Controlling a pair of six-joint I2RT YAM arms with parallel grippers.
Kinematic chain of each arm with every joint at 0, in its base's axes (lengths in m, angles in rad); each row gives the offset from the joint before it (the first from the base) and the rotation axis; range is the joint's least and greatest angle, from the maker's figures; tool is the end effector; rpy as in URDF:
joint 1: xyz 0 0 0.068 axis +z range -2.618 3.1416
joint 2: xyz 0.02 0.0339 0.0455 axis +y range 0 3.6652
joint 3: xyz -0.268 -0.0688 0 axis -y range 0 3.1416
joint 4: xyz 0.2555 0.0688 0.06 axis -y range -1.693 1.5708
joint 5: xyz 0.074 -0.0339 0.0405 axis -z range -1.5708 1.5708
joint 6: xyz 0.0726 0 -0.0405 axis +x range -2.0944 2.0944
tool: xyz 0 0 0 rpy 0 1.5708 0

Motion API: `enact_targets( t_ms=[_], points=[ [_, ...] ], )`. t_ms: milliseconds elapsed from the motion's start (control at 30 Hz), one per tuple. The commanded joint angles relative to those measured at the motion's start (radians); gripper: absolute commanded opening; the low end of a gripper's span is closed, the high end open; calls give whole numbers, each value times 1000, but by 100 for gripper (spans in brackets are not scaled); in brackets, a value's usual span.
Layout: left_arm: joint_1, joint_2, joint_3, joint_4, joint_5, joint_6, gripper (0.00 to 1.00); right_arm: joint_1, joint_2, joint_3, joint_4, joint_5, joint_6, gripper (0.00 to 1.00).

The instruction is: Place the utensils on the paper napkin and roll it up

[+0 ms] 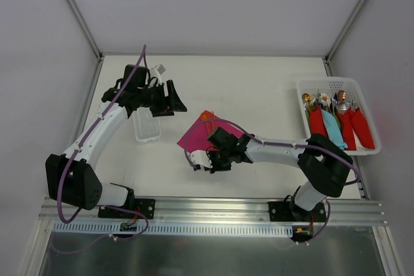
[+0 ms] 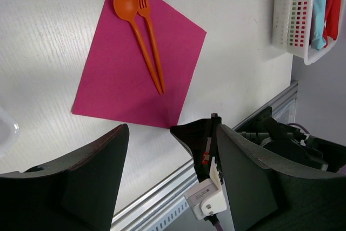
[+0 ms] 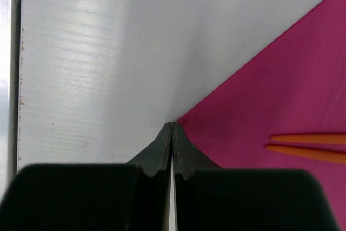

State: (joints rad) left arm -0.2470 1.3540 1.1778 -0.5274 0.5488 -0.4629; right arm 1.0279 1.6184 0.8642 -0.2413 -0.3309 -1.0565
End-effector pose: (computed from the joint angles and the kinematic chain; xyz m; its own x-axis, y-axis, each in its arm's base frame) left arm 0.3089 -0.1169 0.3016 -0.8267 -0.1844 -0.5316 0.2516 0.7238 -0.6425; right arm 0.1542 0.3013 0.1303 0.5713 -0.6470 -0.5050 -0.8207 -0.4596 -0.3396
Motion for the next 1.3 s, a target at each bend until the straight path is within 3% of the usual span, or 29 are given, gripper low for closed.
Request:
enact_targets(
  t_ms=[0,533,1100,1267],
  points=[
    [6,-33,-24,17,14,20,67,-3,-32,71,-79,-37,4,0],
    [6,-208,-371,178,31,-164,67,-150,167,329,-283,-209,-46,0],
    [-14,-151,-452,264,25,-237,65,-236,278,522,-409,-250,-126,0],
    [-18,-186,-498,323,-16,-284,59,-262,325,587,-431,-254,-142,0]
  ],
)
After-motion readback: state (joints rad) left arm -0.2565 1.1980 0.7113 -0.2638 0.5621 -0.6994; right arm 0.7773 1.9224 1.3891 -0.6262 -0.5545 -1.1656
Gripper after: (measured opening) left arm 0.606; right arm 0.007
